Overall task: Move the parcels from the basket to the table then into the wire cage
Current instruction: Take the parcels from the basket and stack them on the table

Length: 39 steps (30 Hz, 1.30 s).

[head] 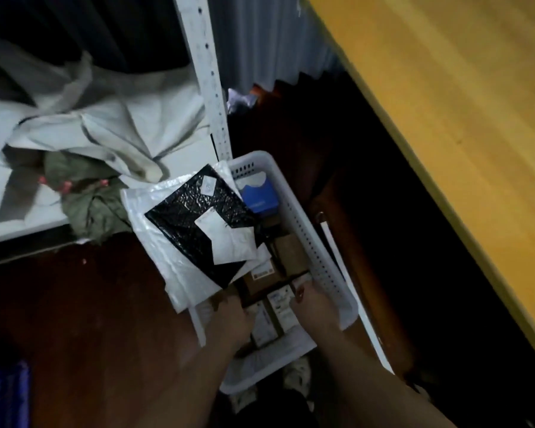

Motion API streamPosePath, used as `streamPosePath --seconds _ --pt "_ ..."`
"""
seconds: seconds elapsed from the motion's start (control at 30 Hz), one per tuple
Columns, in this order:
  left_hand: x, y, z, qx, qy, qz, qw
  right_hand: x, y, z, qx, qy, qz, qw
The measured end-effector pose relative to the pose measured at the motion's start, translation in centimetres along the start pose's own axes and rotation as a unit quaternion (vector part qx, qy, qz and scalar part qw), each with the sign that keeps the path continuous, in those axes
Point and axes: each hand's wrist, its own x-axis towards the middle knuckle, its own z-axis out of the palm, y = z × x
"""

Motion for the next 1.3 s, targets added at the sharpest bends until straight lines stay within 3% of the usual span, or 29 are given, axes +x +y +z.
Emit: streamPosePath --seconds 0.17,0.37,0.6,0.73,0.97,1.1,1.3 --pt "9.9 -5.1 9.0 -0.119 -0.028 -0.083 0.989 8.1 3.3 7.0 0.006 -0.038 0.019 0.999" --pt "16.1 -4.7 11.6 -0.183 -0.034 -0.152 0.971 16.8 6.0 12.4 0.028 -0.011 0.043 0.999" --pt "23.1 -6.2 16.0 -0.299 0.006 -0.212 0.930 22.3 5.1 19.0 0.218 -0.055 0.048 0.973" --pt "24.7 -6.0 17.1 -0.410 0.027 -0.226 0.883 23.4 4.3 21.3 0.337 -0.041 0.059 0.939" --pt "19.3 -4.4 16.2 -0.468 0.081 -0.296 0.829 18.6 4.5 18.9 0.491 -0.042 0.160 0.855" --pt "12.8 -2.6 13.8 -0.448 0.055 -0.314 0.835 13.0 4.8 15.4 0.526 -0.081 0.226 0.816" --pt "1.1 1.5 7.4 -0.520 -0.002 -0.286 0.805 2.6 4.2 8.1 0.566 -0.109 0.272 0.771"
